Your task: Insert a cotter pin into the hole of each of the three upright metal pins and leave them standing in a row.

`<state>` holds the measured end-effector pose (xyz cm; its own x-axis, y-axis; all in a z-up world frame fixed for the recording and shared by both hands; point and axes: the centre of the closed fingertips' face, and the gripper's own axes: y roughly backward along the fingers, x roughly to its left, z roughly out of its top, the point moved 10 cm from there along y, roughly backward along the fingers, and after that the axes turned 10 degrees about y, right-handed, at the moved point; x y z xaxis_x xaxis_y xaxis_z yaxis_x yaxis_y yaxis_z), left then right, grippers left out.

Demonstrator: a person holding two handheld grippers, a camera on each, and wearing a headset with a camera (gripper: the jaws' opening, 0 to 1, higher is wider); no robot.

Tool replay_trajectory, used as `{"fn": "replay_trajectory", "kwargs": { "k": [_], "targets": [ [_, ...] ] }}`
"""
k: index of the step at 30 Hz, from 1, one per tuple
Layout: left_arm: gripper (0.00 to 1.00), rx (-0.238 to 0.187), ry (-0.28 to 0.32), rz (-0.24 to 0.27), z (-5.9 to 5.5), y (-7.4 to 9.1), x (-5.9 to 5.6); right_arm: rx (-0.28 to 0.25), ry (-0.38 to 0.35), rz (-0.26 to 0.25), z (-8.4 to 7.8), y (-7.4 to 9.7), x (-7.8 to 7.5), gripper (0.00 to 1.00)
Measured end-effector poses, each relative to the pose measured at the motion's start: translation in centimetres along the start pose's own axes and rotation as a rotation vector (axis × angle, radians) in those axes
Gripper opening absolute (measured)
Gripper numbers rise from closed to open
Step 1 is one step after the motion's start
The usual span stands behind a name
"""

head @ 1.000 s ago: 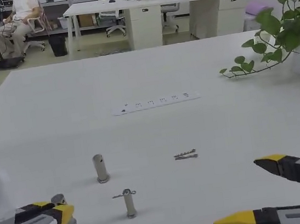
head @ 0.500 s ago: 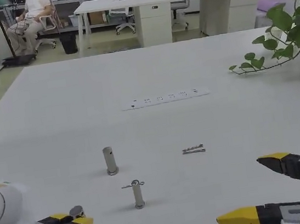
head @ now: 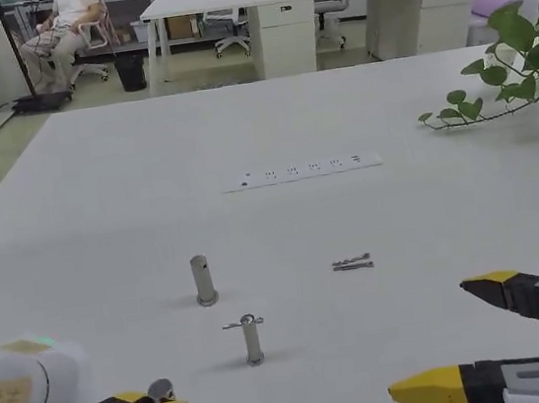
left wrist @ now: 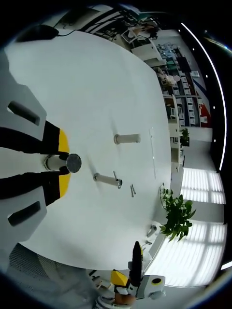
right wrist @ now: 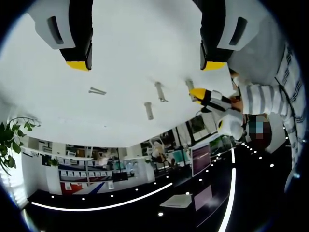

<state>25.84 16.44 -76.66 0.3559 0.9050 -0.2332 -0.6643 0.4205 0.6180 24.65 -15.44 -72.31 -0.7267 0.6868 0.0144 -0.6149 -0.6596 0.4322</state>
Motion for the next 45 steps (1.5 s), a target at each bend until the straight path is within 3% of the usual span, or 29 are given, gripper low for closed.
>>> {"fn": "replay_trajectory", "kwargs": {
  "k": [15, 25, 34, 41, 45],
  "targets": [
    [0.11, 0.004, -0.012, -0.023, -0.8, -0.2, -1.0, 0.009, -0.004, 0.01, -0.1, -0.2, 0.1, 0.94],
    [0.11, -0.006, -0.014, -0.035, -1.1, 0.0, -1.0, 0.015, -0.005, 0.019, -0.2, -0.4, 0.3, 0.93],
    [0.12, 0.014, -0.029, -0.033, -1.3, 0.1, -1.2, 0.015, -0.001, 0.031, -0.1, -0.7, 0.4, 0.93],
    [0.12, -0.017, -0.065, -0.037, -1.8, 0.2, -1.3, 0.017, -0.001, 0.035, -0.2, -0.8, 0.5, 0.93],
    [0.12, -0.022, -0.042, -0.047, -1.7, 0.2, -1.1, 0.02, -0.004, 0.035, -0.3, -0.9, 0.5, 0.93]
  ]
}}
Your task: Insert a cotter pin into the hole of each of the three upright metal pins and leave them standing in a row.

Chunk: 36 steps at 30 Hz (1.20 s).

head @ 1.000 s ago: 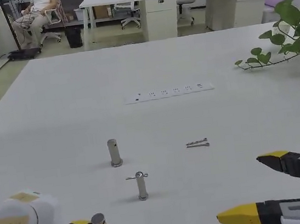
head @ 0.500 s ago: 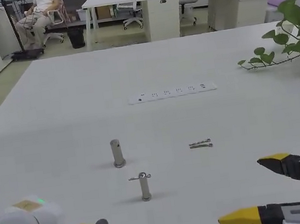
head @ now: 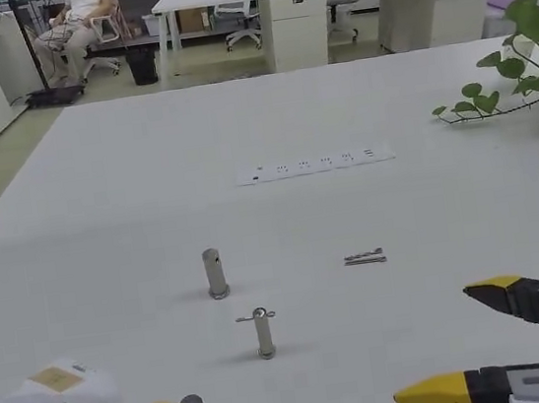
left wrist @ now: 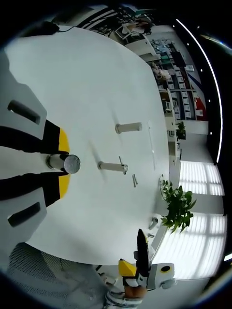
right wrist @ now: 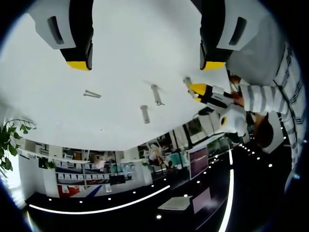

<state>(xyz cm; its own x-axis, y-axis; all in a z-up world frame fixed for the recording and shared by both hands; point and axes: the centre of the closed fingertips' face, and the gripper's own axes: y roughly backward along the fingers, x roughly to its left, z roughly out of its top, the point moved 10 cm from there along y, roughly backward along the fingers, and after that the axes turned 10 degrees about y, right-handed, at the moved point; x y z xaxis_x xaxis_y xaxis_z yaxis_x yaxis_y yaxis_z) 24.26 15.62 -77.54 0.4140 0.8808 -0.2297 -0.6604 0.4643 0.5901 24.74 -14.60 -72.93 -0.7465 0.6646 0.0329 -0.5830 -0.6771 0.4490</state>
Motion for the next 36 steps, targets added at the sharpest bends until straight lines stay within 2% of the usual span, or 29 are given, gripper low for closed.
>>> {"fn": "replay_trajectory", "kwargs": {
  "k": [4, 7, 10, 14, 20, 22, 23, 31, 34, 36],
  "targets": [
    [0.13, -0.013, 0.006, -0.008, 0.0, 0.0, 0.0, 0.0, -0.001, 0.004, -0.1, -0.1, 0.0, 0.93],
    [0.15, -0.027, 0.043, -0.025, 0.0, 0.0, 0.0, 0.001, 0.001, 0.009, 0.0, -0.3, 0.1, 0.92],
    [0.18, -0.036, 0.041, -0.031, 0.1, 0.0, -0.1, 0.003, 0.004, 0.013, 0.0, -0.4, 0.2, 0.92],
    [0.32, -0.031, 0.083, -0.068, 0.2, 0.0, -0.3, 0.007, 0.01, 0.017, 0.1, -0.5, 0.1, 0.92],
    [0.42, -0.032, 0.083, -0.093, 0.3, 0.2, -0.5, 0.017, 0.026, 0.018, 0.4, -0.5, -0.3, 0.91],
    [0.46, -0.019, 0.166, -0.144, 0.3, 0.3, -0.5, 0.024, 0.03, 0.017, 0.4, -0.5, -0.6, 0.91],
    [0.49, -0.015, 0.178, -0.144, 0.3, 0.3, -0.4, 0.027, 0.033, 0.017, 0.4, -0.4, -0.7, 0.91],
    [0.69, -0.044, 0.132, -0.149, 0.6, 1.1, 0.0, 0.045, 0.044, 0.017, 0.6, -0.4, -1.5, 0.9],
    [0.76, -0.039, 0.148, -0.162, 0.5, 1.4, 0.0, 0.056, 0.051, 0.022, 0.6, -0.5, -1.7, 0.9],
    [0.81, -0.049, 0.185, -0.179, 0.6, 1.6, 0.0, 0.059, 0.055, 0.025, 0.7, -0.6, -1.9, 0.9]
  ]
}}
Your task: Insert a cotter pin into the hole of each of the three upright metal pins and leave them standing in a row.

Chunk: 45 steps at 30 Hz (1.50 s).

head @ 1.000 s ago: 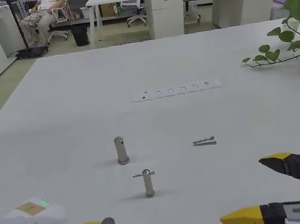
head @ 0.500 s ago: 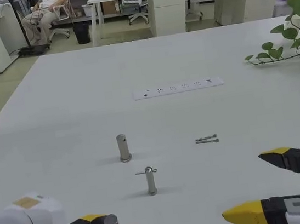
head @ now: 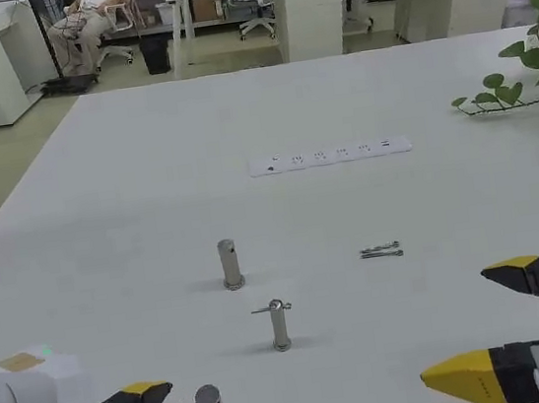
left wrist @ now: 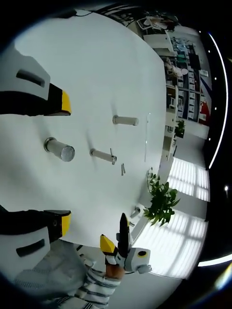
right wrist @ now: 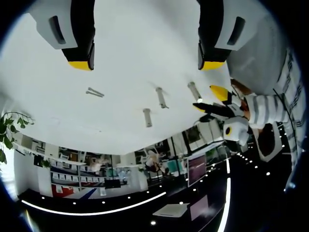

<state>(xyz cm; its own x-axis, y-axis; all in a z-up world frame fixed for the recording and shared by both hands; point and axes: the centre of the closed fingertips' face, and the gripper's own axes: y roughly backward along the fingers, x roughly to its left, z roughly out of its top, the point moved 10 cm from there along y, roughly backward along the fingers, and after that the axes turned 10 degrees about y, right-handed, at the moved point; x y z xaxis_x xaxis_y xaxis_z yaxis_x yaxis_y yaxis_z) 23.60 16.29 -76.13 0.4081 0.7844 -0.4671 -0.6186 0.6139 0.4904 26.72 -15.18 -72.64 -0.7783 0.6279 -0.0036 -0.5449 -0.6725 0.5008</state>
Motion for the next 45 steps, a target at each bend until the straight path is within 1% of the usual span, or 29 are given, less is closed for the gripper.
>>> {"fn": "replay_trajectory", "kwargs": {
  "k": [1, 4, 6, 7, 11, 13, 17, 19, 21, 24, 27, 29, 30, 31, 34, 36, 38, 39, 41, 42, 45],
  "targets": [
    [0.83, -0.005, 0.01, -0.006, 0.1, 0.1, -0.1, 0.003, 0.003, 0.003, 0.1, 0.0, -0.1, 0.89],
    [0.9, -0.008, 0.012, -0.013, 0.2, 0.3, -0.3, 0.012, 0.014, 0.008, 0.1, -0.1, -0.3, 0.89],
    [0.98, 0.008, 0.01, -0.016, 0.1, 0.4, -0.5, 0.02, 0.019, 0.012, 0.2, -0.1, -0.5, 0.88],
    [0.99, 0.016, 0.007, -0.024, 0.0, 0.5, -0.6, 0.026, 0.023, 0.017, 0.2, -0.2, -0.7, 0.88],
    [0.99, 0.034, -0.013, -0.026, -0.3, 0.7, -0.6, 0.051, 0.046, 0.031, 0.5, -0.4, -1.0, 0.87],
    [0.99, 0.043, -0.01, -0.022, -0.4, 0.8, -0.5, 0.056, 0.055, 0.035, 0.7, -0.5, -1.2, 0.87],
    [0.99, 0.048, -0.002, -0.024, -0.5, 1.1, -0.5, 0.071, 0.082, 0.043, 1.2, -0.7, -1.8, 0.86],
    [0.99, 0.043, -0.001, -0.019, -0.6, 1.2, -0.4, 0.098, 0.094, 0.05, 1.3, -0.8, -2.3, 0.85],
    [0.99, 0.041, 0.01, -0.017, -0.6, 1.3, -0.3, 0.111, 0.112, 0.052, 1.4, -0.9, -2.6, 0.85],
    [0.99, 0.041, 0.025, -0.012, -0.7, 1.5, -0.1, 0.117, 0.132, 0.071, 1.9, -1.1, -3.2, 0.84],
    [0.99, 0.041, 0.032, -0.013, -0.9, 1.6, 0.0, 0.106, 0.129, 0.095, 2.5, -1.3, -4.0, 0.83],
    [0.99, 0.041, 0.038, -0.014, -0.9, 1.7, 0.0, 0.116, 0.148, 0.103, 2.9, -1.5, -4.5, 0.82],
    [0.99, 0.04, 0.039, -0.014, -0.9, 1.7, -0.1, 0.132, 0.168, 0.108, 3.1, -1.6, -4.9, 0.82],
    [0.99, 0.039, 0.039, -0.015, -0.9, 1.8, -0.1, 0.135, 0.171, 0.114, 3.3, -1.8, -5.1, 0.82],
    [0.99, 0.045, 0.045, -0.021, -1.0, 1.7, -0.1, 0.127, 0.169, 0.152, 3.9, -2.4, -5.7, 0.8],
    [0.99, 0.047, 0.042, -0.024, -1.0, 1.7, -0.1, 0.156, 0.196, 0.167, 3.9, -2.8, -6.1, 0.78],
    [0.99, 0.04, 0.033, -0.015, -0.9, 1.7, -0.1, 0.193, 0.225, 0.179, 3.9, -3.4, -6.4, 0.78],
    [0.99, 0.036, 0.029, -0.012, -0.9, 1.8, -0.1, 0.203, 0.232, 0.188, 3.8, -3.6, -6.6, 0.78],
    [0.96, 0.033, 0.027, -0.011, -0.8, 1.9, 0.0, 0.221, 0.244, 0.23, 3.6, -4.3, -6.8, 0.78],
    [0.96, 0.032, 0.029, -0.011, -0.8, 1.9, 0.0, 0.24, 0.24, 0.25, 3.5, -4.7, -7.0, 0.77],
    [0.96, 0.031, 0.036, -0.012, -0.8, 1.9, 0.1, 0.287, 0.266, 0.271, 3.2, -5.7, -7.4, 0.76]
  ]
}}
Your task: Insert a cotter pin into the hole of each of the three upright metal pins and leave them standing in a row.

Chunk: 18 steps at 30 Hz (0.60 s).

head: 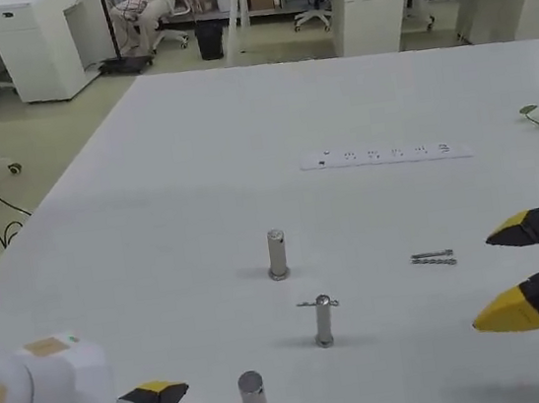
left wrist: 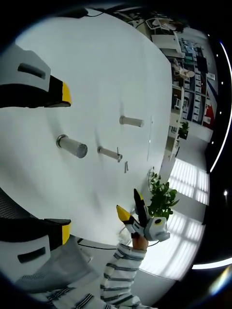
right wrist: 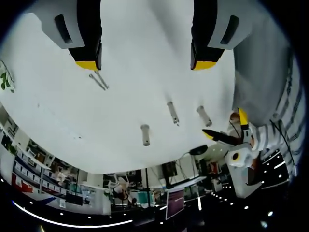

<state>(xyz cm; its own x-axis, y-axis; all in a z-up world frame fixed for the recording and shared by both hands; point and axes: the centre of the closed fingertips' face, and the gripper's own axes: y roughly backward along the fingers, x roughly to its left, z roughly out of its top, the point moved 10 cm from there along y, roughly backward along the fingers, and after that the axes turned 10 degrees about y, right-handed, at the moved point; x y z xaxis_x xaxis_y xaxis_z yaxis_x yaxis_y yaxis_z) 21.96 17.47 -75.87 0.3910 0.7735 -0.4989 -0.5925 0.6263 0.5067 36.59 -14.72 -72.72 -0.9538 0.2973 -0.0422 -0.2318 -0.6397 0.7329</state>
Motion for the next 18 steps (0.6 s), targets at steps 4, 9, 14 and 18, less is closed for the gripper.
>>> {"fn": "replay_trajectory", "kwargs": {
  "k": [4, 9, 14, 18],
  "targets": [
    [0.96, 0.001, 0.01, -0.004, -0.1, -0.1, 0.1, 0.026, 0.009, 0.023, 0.1, -1.1, -0.6, 0.76],
    [0.96, -0.001, -0.005, -0.006, -0.1, -0.3, 0.1, 0.088, 0.053, 0.058, 0.3, -2.3, -1.0, 0.75],
    [0.97, -0.001, -0.005, -0.02, -0.1, -0.3, -0.2, 0.136, 0.088, 0.079, 0.6, -3.3, -1.7, 0.74],
    [0.98, 0.009, -0.005, -0.027, -0.3, -0.4, -0.2, 0.157, 0.096, 0.085, 0.7, -3.9, -2.6, 0.74]
  ]
}}
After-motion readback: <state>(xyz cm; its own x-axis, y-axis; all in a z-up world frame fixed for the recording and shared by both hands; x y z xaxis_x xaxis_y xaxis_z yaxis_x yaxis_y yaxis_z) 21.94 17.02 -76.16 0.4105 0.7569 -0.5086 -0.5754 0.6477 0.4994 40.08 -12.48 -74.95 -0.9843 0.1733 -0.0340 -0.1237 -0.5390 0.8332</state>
